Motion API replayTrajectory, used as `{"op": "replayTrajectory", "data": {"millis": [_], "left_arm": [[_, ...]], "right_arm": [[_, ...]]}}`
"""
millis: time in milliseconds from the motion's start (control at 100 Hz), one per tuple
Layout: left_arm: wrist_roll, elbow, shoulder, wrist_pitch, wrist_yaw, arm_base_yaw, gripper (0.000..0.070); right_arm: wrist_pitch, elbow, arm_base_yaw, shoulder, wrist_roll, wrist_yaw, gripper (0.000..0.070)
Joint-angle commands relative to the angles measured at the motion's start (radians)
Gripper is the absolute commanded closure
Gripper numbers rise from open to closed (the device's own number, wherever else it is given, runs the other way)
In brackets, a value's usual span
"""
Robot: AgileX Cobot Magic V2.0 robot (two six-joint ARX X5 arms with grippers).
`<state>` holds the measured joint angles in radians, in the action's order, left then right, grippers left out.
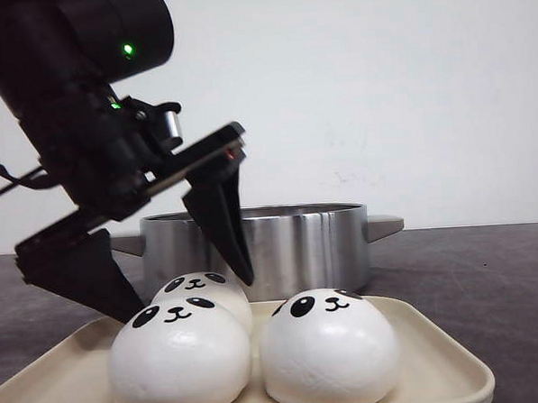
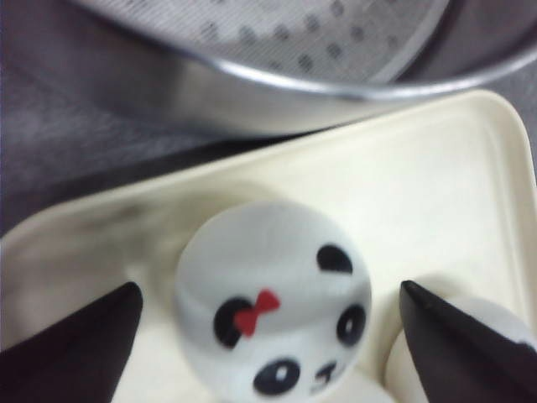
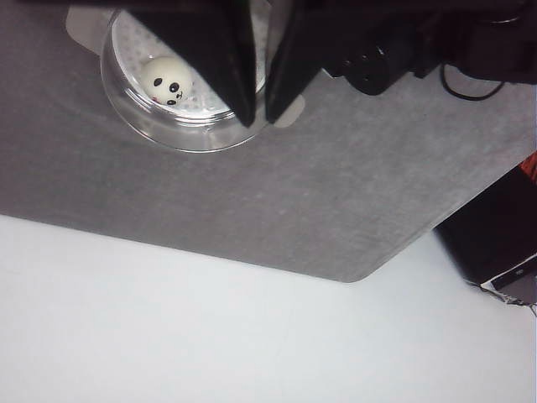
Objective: Steam buns
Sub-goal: 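Lower the left gripper onto a panda bun on the tray and grasp it, then lift the bun with the left gripper, place it in the steamer, release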
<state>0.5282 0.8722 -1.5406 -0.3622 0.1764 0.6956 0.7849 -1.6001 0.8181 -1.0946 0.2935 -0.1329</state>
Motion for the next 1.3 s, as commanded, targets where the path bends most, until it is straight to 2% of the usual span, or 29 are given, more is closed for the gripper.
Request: {"op": "replayTrajectory", "data": {"millis": [0,150,210,250,290,400,640,860,930,990,1130,1290], "left_arm": [[0.016,0.017,-0.035,0.015,-0.013,0.013,0.0102],[0.015,0.017,-0.061,0.016,-0.03,0.018,0.0117],[0.015,0.017,-0.062,0.016,-0.031,0.018,0.0176],[0.015,0.017,-0.062,0.019,-0.031,0.018,0.0245],[0.015,0.017,-0.062,0.021,-0.031,0.018,0.0345],[0.004,0.017,-0.062,0.027,-0.031,0.018,0.0697],[0.007,0.034,-0.017,0.04,-0.041,0.019,0.0697],[0.004,0.109,0.142,0.011,-0.039,0.034,0.0697],[0.0,0.143,0.187,0.018,-0.064,0.034,0.0697],[-0.034,0.183,0.204,0.029,-0.106,0.034,0.0697],[-0.176,0.296,0.173,0.048,-0.207,-0.006,0.0697],[-0.24,0.414,0.04,0.049,-0.212,-0.082,0.0697]], "right_arm": [[-0.005,-0.018,0.011,-0.008,0.014,-0.001,0.0688],[0.004,-0.018,0.011,-0.008,0.025,-0.001,0.0688],[0.012,-0.018,0.011,-0.008,0.035,-0.001,0.0688],[0.016,-0.018,0.011,-0.008,0.036,-0.001,0.0688],[0.02,-0.018,0.011,-0.008,0.036,-0.001,0.0688],[0.026,-0.018,0.011,-0.008,0.036,-0.002,0.0688],[0.031,-0.018,0.011,-0.008,0.034,-0.003,0.0688],[0.031,-0.018,0.011,-0.008,0.019,-0.003,0.0688],[0.03,-0.018,0.011,-0.008,0.013,-0.003,0.0688],[0.027,-0.018,0.011,-0.008,0.01,-0.003,0.0688],[0.01,-0.018,0.011,-0.009,0.005,0.001,0.0688],[0.001,-0.018,0.011,-0.01,0.002,0.001,0.0688]]}}
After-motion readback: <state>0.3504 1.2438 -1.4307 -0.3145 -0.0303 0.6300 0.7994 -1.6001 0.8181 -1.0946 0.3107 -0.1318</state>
